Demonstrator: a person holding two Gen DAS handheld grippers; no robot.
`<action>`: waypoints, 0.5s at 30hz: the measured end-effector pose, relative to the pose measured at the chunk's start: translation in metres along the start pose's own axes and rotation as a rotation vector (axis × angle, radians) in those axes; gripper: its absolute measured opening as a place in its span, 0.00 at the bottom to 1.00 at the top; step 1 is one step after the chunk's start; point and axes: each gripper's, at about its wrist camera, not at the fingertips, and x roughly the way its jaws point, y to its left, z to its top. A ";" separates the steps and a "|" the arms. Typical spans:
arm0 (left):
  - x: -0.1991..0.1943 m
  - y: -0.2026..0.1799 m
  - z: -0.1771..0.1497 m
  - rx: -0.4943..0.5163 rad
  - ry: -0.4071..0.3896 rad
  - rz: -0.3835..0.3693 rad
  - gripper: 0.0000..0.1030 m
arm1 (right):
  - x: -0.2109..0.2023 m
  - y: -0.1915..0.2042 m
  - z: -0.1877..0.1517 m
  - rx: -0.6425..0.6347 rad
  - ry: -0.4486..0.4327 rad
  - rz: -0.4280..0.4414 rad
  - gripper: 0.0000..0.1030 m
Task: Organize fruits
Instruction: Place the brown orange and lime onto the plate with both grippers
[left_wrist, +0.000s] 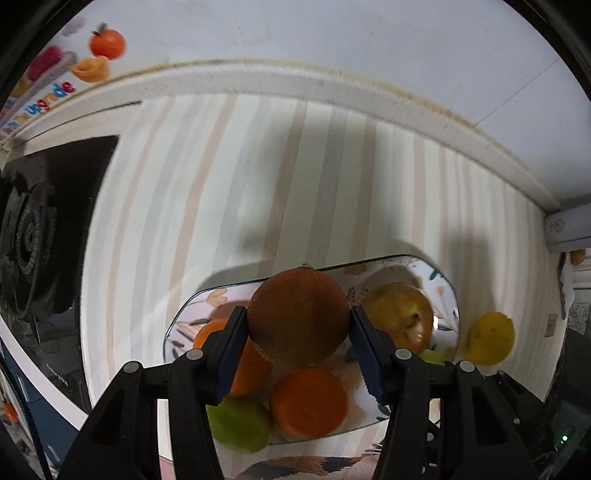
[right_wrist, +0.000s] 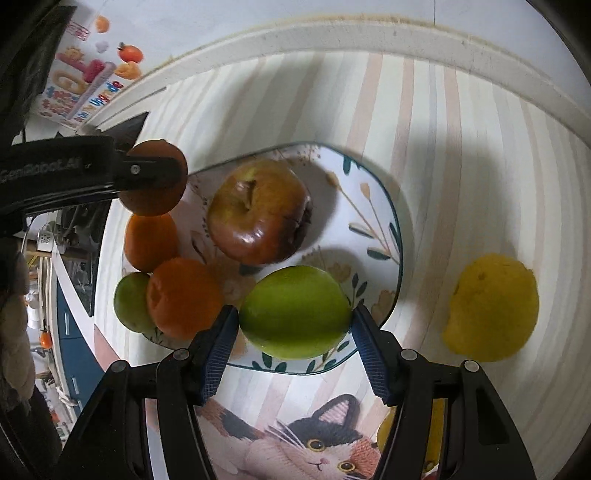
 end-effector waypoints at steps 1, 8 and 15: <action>0.005 -0.001 0.002 0.005 0.020 0.002 0.51 | 0.001 -0.001 0.000 0.000 0.008 0.002 0.64; 0.020 0.001 0.008 -0.017 0.082 -0.007 0.53 | 0.003 -0.005 0.007 0.022 0.079 0.043 0.74; -0.010 0.007 0.001 -0.047 -0.006 0.001 0.89 | -0.025 0.006 0.001 -0.021 0.031 -0.026 0.88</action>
